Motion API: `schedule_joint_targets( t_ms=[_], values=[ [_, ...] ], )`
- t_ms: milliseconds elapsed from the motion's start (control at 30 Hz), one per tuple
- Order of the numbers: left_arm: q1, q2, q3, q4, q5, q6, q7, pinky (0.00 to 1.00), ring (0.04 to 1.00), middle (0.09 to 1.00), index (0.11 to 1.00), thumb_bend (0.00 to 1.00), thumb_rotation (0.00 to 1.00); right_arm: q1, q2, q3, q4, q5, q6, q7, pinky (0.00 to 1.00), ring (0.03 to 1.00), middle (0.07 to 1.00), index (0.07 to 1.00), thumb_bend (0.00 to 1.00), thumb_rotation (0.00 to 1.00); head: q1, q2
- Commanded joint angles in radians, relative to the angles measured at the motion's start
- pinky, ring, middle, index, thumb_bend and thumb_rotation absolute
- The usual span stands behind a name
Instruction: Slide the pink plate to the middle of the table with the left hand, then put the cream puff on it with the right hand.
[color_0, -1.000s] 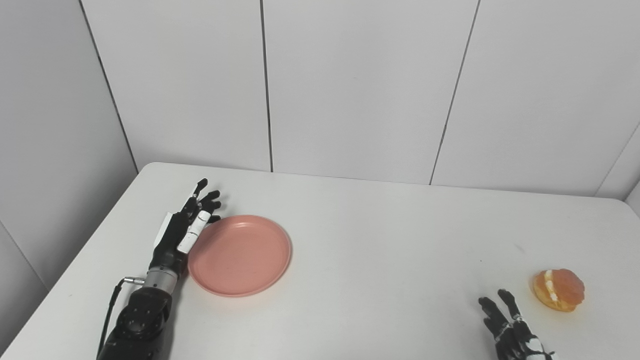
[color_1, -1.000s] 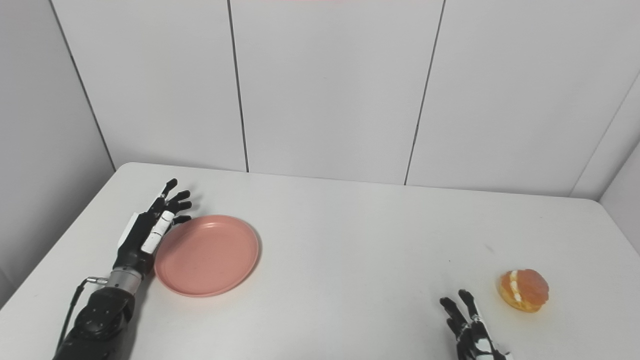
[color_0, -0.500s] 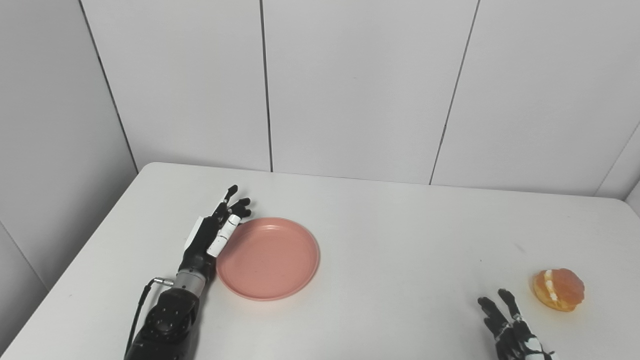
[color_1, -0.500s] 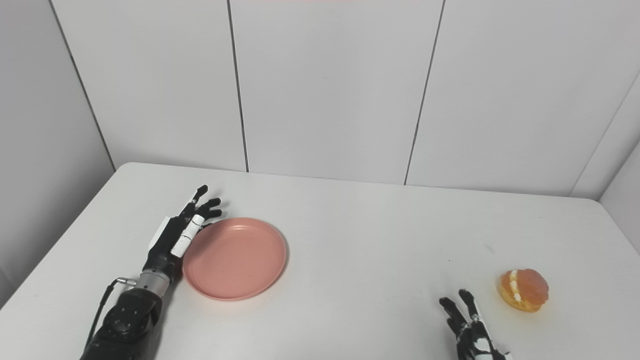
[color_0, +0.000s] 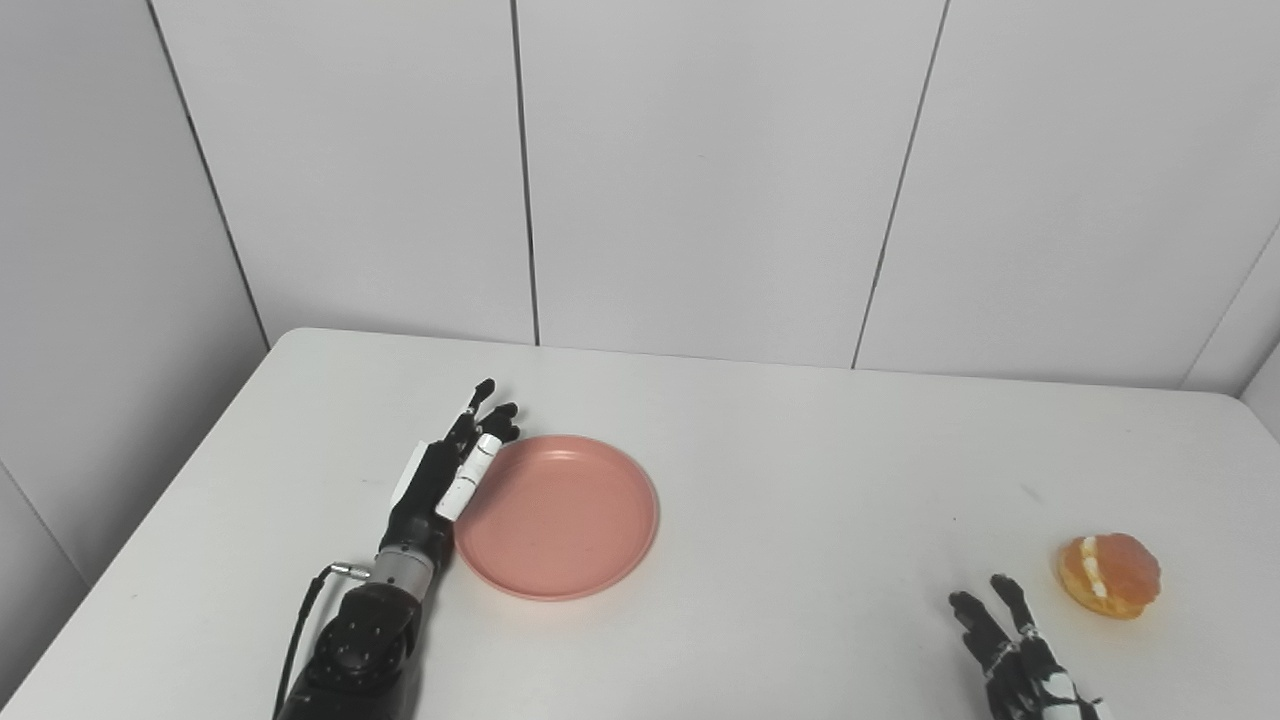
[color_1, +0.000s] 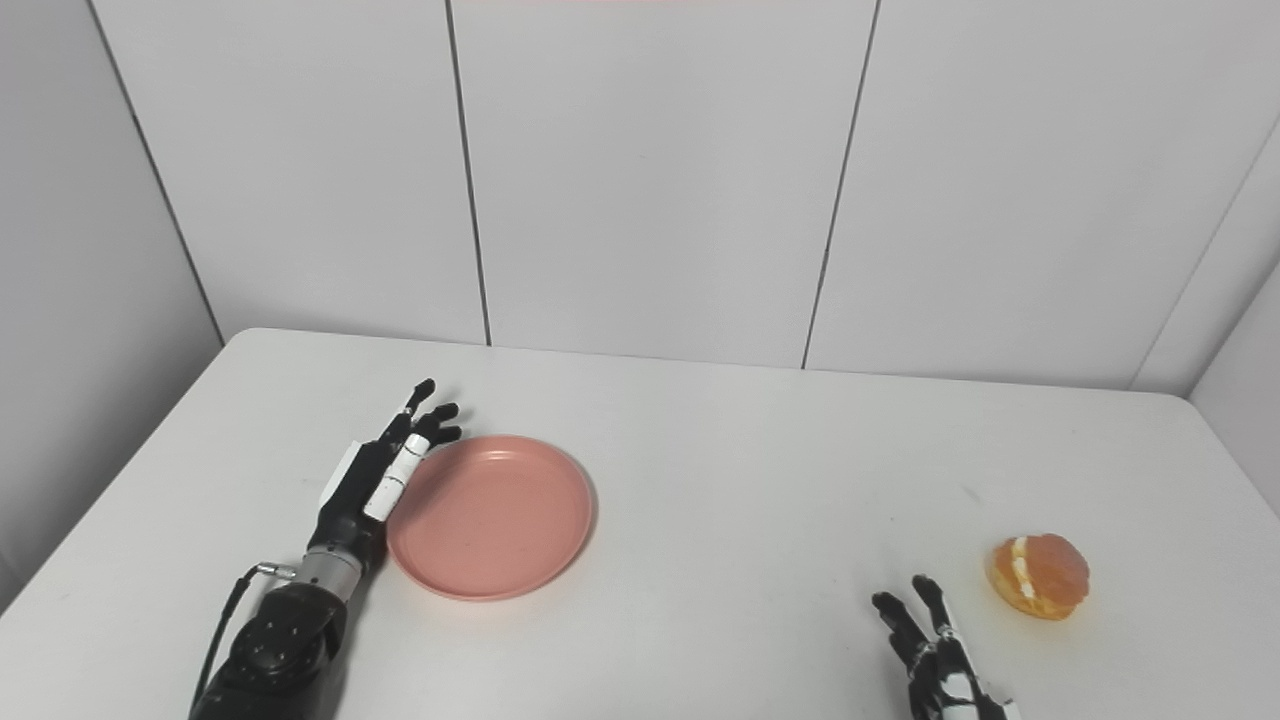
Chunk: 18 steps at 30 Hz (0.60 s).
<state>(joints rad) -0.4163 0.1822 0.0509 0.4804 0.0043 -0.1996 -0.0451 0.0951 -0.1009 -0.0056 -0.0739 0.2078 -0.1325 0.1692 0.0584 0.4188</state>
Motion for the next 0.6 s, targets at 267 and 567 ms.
schedule_joint_targets(
  t_ms=[267, 567],
  values=[
    [0.037, -0.106, -0.032, 0.061, 0.011, 0.024, 0.033, 0.81, 0.832, 0.879, 0.951, 0.76, 0.89, 0.018, 0.041, 0.051, 0.073, -0.023, 0.088, -0.015, 0.99, 0.934, 0.863, 0.956, 0.81, 0.98, -0.027, 0.005],
    [0.018, -0.149, -0.049, 0.051, 0.021, 0.051, 0.049, 0.84, 0.839, 0.884, 0.961, 0.70, 0.91, 0.020, 0.052, 0.068, 0.060, -0.034, 0.097, -0.035, 0.96, 0.918, 0.851, 0.941, 0.84, 0.95, -0.064, 0.015]
  ],
)
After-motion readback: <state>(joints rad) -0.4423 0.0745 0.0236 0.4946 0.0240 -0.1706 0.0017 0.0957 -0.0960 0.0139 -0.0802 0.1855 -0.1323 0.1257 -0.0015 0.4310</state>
